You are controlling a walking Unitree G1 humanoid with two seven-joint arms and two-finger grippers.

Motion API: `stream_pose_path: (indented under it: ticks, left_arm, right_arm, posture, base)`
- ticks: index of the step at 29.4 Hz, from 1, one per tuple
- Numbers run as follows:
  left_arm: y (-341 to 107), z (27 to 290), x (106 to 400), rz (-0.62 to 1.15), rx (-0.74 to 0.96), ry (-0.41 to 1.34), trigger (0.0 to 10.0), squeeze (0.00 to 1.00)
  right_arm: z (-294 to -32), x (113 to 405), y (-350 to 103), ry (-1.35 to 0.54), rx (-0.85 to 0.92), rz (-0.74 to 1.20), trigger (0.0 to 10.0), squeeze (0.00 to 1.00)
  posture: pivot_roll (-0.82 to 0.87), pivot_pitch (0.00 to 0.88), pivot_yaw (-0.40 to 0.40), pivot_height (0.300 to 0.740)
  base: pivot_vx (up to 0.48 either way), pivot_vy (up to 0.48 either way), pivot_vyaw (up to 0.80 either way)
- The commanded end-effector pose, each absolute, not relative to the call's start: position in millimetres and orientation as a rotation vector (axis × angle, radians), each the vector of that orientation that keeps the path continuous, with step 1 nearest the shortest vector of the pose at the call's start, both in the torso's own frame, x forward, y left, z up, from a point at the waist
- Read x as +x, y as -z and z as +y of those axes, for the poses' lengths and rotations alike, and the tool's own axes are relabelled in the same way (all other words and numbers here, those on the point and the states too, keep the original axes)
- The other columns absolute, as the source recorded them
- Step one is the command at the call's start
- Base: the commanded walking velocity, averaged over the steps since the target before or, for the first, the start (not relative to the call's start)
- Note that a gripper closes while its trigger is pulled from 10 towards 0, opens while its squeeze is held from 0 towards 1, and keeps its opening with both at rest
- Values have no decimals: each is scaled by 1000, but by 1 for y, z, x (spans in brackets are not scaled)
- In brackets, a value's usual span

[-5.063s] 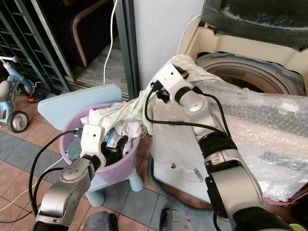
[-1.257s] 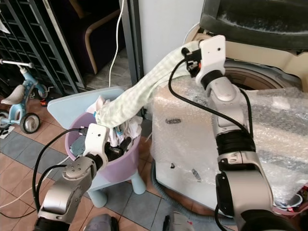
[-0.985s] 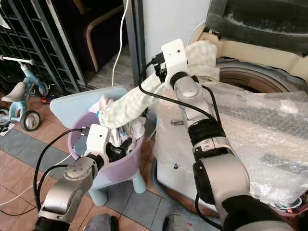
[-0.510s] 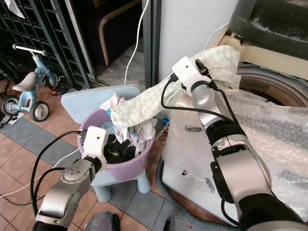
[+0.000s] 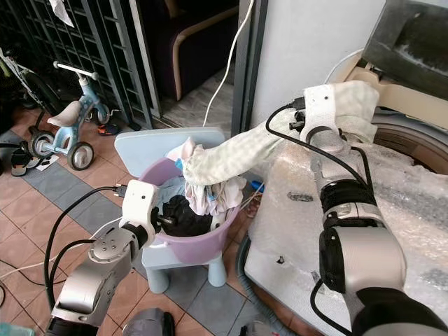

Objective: Clothes washing

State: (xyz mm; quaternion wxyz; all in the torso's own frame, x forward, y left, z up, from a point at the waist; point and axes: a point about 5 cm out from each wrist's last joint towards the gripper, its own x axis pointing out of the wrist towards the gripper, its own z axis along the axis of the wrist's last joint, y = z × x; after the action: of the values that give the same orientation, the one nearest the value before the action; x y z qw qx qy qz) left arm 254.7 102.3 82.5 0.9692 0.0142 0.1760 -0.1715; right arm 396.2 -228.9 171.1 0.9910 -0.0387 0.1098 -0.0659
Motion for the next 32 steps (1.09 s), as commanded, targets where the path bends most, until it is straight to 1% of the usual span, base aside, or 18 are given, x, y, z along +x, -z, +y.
stream_pose_path:
  ticks: [1,3,9,12,16,17,18,19,20,21,23,24,25,26,27,28,29,32]
  left_arm:
    - [-82,105,256,363,35,339,10000,0]
    - [-82,105,256,362,36,340,10000,0]
    - [-84,105,257,352,44,349,10000,0]
    - [-83,106,257,354,45,347,10000,0]
    - [-83,106,257,356,47,349,10000,0]
    - [-83,107,257,357,48,350,10000,0]
    - [-83,107,257,359,48,352,10000,0]
    - [-83,107,257,359,49,353,10000,0]
    - [-83,107,257,359,49,353,10000,0]
    - [-83,107,256,359,52,353,10000,0]
    - [-83,107,256,358,57,349,10000,0]
    - [-82,108,257,359,58,348,10000,0]
    - [-82,108,257,360,58,348,10000,0]
    - [-82,108,257,360,58,348,10000,0]
    - [-82,107,257,361,58,350,10000,0]
    - [-82,107,257,361,59,352,10000,0]
    - [-82,106,256,360,61,356,10000,0]
    - [-82,106,256,359,66,359,10000,0]
  right_arm:
    - [-254,377,-131,253,10,415,0,0]
    - [-264,377,-140,311,51,377,0,0]
    - [-294,376,-171,457,51,229,0,0]
    - [-318,369,-185,575,64,172,0,0]
    - [-358,350,-211,796,58,49,0,0]
    - [-373,342,-222,877,27,-4,0,0]
    - [-395,326,-240,1007,-42,-64,0,0]
    - [-405,319,-247,1064,-80,-70,0,0]
    - [-405,319,-247,1064,-80,-70,0,0]
    - [-414,311,-255,1120,-116,-77,0,0]
    - [-418,308,-262,1121,-144,-96,0,0]
    - [-418,310,-262,1085,-161,-77,7373,0]
    - [-417,311,-262,1070,-160,-69,7373,0]
    - [-414,315,-260,1017,-147,-65,10000,0]
    - [-409,320,-258,969,-177,-40,10000,0]
    - [-403,325,-254,923,-208,-13,10000,486]
    - [-389,336,-241,805,-243,45,10000,1000]
    - [-366,350,-225,617,-308,102,10000,1000]
  posture:
    - [-26,34,14,740]
    - [-27,35,15,740]
    - [-34,40,24,740]
    - [-36,41,27,740]
    - [-36,41,33,740]
    - [-35,42,34,740]
    - [-33,41,36,740]
    - [-34,42,36,740]
    - [-34,42,36,740]
    - [-32,41,35,740]
    - [-34,41,34,740]
    - [-36,40,35,740]
    - [-36,40,35,740]
    - [-36,40,35,740]
    - [-35,38,34,740]
    - [-35,38,34,740]
    - [-34,37,34,740]
    - [-34,37,34,740]
  base:
    - [0,0,0]
    - [0,0,0]
    - [0,0,0]
    - [0,0,0]
    - [0,0,0]
    - [0,0,0]
    - [0,0,0]
    - [0,0,0]
    - [0,0,0]
    - [0,0,0]
    - [0,0,0]
    - [0,0,0]
    - [0,0,0]
    - [0,0,0]
    - [0,0,0]
    - [0,0,0]
    - [0,0,0]
    - [0,0,0]
